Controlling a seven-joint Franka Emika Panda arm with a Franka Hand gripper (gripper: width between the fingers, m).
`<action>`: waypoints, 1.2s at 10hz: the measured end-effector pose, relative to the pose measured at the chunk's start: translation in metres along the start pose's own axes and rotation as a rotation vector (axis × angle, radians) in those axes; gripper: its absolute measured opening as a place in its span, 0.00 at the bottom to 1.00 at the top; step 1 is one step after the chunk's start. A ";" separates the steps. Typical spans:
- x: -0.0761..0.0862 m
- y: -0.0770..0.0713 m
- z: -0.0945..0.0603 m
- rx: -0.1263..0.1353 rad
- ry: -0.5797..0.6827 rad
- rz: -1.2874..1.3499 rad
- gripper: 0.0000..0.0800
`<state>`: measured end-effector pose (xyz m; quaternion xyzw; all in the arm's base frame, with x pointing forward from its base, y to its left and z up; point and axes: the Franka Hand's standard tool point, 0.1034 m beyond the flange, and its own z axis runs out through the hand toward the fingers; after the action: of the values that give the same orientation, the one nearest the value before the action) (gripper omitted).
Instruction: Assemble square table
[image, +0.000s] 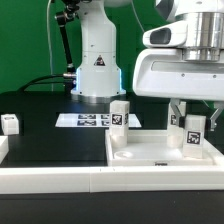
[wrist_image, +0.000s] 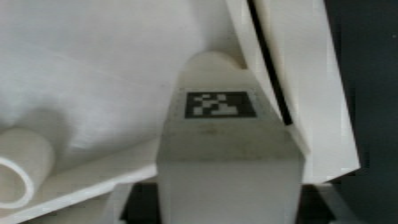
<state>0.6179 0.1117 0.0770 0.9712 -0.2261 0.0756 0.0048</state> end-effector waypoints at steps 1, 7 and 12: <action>0.000 0.000 0.000 0.000 0.000 0.082 0.36; -0.001 0.003 0.001 0.025 0.013 0.635 0.36; -0.002 0.005 0.001 0.026 -0.017 1.114 0.37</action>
Offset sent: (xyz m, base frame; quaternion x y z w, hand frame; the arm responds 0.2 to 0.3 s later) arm 0.0000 0.0000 0.0000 0.0000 0.0000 0.1938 0.9810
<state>0.6142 0.1081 0.0755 0.7054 -0.7044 0.0614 -0.0496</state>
